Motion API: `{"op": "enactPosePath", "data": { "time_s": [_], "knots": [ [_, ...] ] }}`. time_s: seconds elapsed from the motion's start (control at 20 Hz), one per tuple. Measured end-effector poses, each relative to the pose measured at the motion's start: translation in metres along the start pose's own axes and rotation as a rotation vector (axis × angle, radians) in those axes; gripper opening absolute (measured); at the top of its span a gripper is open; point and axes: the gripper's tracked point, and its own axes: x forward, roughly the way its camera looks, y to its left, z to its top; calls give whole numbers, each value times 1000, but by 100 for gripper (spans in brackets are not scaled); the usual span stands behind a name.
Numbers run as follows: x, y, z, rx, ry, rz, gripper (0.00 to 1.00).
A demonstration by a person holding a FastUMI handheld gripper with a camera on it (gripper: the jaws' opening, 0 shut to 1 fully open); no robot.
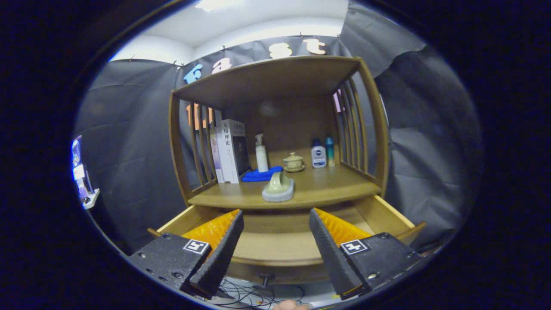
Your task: Pull open the drawer, take out the items inside it, and place them on the countertop above the cabinet.
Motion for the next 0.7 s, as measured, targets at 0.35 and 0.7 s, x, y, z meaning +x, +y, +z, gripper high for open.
{"op": "enactPosePath", "data": {
  "time_s": [0.35, 0.7],
  "knots": [
    [-28, -4, -76, 18, 26, -44, 99],
    [-9, 8, -121, -39, 86, -53, 99]
  ]
}}
